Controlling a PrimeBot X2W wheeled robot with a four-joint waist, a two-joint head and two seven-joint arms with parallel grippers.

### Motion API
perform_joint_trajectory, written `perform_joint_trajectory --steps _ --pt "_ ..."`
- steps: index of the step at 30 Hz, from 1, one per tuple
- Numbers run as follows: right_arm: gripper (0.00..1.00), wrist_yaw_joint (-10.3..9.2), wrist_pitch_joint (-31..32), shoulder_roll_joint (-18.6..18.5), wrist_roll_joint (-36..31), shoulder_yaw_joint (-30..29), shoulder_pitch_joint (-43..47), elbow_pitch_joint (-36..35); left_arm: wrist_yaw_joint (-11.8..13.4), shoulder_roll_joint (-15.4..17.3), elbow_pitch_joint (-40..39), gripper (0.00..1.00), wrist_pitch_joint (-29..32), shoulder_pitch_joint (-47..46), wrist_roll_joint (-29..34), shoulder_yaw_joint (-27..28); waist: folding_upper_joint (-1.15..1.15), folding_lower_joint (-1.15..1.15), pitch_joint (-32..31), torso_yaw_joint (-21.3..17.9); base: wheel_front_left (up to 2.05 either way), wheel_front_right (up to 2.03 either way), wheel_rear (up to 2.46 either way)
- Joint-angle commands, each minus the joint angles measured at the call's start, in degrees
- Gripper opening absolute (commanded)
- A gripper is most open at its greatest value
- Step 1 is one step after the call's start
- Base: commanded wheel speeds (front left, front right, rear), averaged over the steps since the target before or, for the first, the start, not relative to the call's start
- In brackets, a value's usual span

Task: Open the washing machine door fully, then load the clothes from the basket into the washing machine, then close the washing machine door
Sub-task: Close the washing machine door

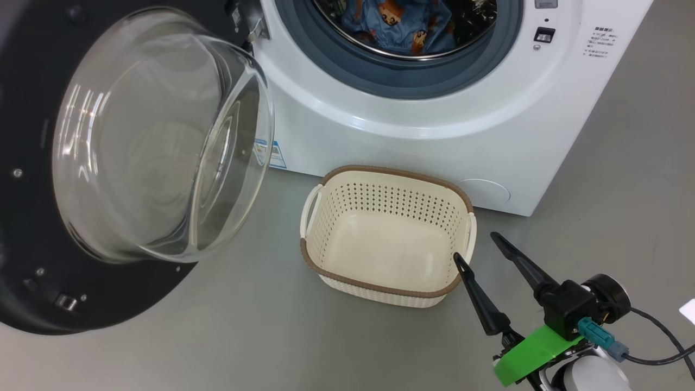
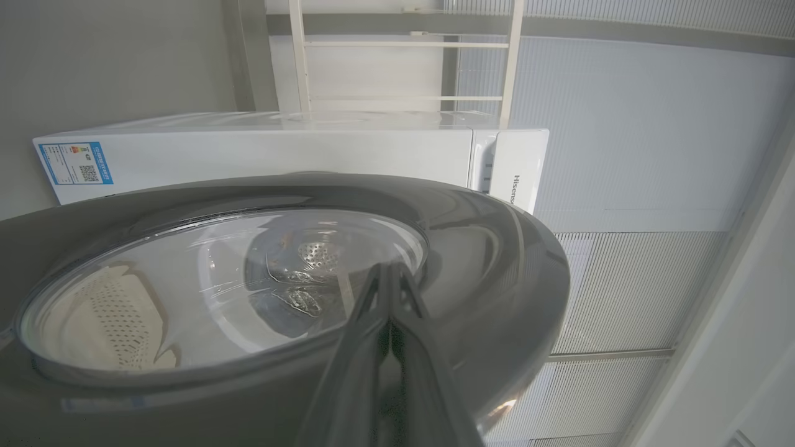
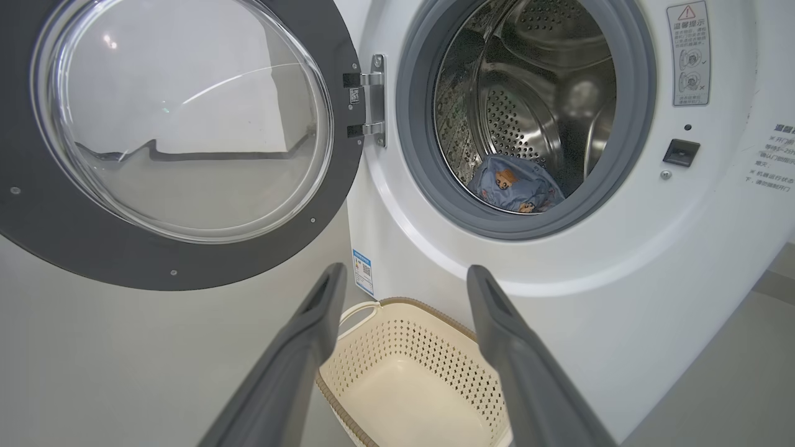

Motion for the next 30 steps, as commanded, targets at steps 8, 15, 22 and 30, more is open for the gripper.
perform_joint_trajectory --steps 8,15,22,30 --pt "1.0 0.35 -0.27 1.4 -0.15 -0.09 -0.29 -1.89 -0.39 -1.86 -8.01 0.0 6.71 4.47 -1.6 -1.64 0.0 0.0 0.07 -0.74 0.0 0.0 0.0" --pt "1.0 0.35 -0.27 2.22 -0.27 -0.84 0.08 -1.95 0.28 -4.41 -13.15 0.0 8.66 7.24 -1.68 -2.71 0.0 0.0 -0.28 -0.95 0.0 0.0 0.0" --pt "1.0 0.35 -0.27 3.23 -0.21 -1.03 0.19 -2.12 3.33 -8.85 -22.51 0.0 11.81 9.71 -3.51 -4.29 0.0 0.0 -0.78 -1.65 0.0 0.0 0.0" --pt "1.0 0.35 -0.27 4.11 -0.05 -1.5 0.56 -2.46 6.93 -14.66 -36.46 0.0 11.5 13.83 -3.1 -8.22 0.0 0.0 -1.02 -3.03 0.0 0.0 0.0"
